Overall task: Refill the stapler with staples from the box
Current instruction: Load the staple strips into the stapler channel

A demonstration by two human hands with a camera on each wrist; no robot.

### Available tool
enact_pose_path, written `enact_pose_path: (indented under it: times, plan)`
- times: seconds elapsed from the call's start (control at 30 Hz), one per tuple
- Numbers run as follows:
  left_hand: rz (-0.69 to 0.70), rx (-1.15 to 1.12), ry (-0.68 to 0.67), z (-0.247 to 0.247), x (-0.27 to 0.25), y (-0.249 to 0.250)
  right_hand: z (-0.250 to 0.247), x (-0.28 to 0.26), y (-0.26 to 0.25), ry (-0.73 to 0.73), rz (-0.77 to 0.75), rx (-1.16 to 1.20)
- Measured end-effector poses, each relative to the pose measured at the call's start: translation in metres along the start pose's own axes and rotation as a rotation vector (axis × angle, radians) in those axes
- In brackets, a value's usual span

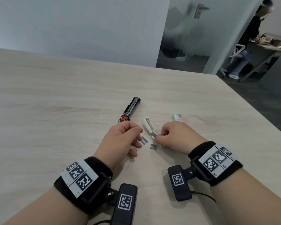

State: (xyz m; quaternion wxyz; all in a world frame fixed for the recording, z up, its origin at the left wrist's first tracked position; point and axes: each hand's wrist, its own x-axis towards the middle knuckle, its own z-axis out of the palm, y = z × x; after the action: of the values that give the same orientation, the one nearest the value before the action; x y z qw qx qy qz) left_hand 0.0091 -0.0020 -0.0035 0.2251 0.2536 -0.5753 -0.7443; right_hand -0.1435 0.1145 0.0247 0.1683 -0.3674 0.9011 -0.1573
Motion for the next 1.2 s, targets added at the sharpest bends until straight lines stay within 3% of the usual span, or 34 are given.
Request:
enact_pose_path:
  times: [0.17,0.43,0.67,0.9,1.2]
  plan:
    - [0.013,-0.009,0.025,-0.001,0.002,-0.001,0.011,-0.013,-0.01,0.088,-0.098,0.442]
    - [0.016,-0.138,-0.036,-0.003,0.001,0.001,0.028,-0.017,-0.028,0.084,-0.288,0.769]
    - [-0.041,-0.239,-0.11,-0.001,0.004,-0.001,0.03,-0.008,-0.003,0.198,-0.32,1.24]
    - [-0.053,-0.216,-0.179,0.003,0.003,-0.005,0.029,-0.015,-0.005,0.21,-0.473,1.172]
    - [-0.074,-0.179,-0.178,0.005,0.001,-0.002,0.029,-0.016,-0.006,0.238,-0.509,1.128]
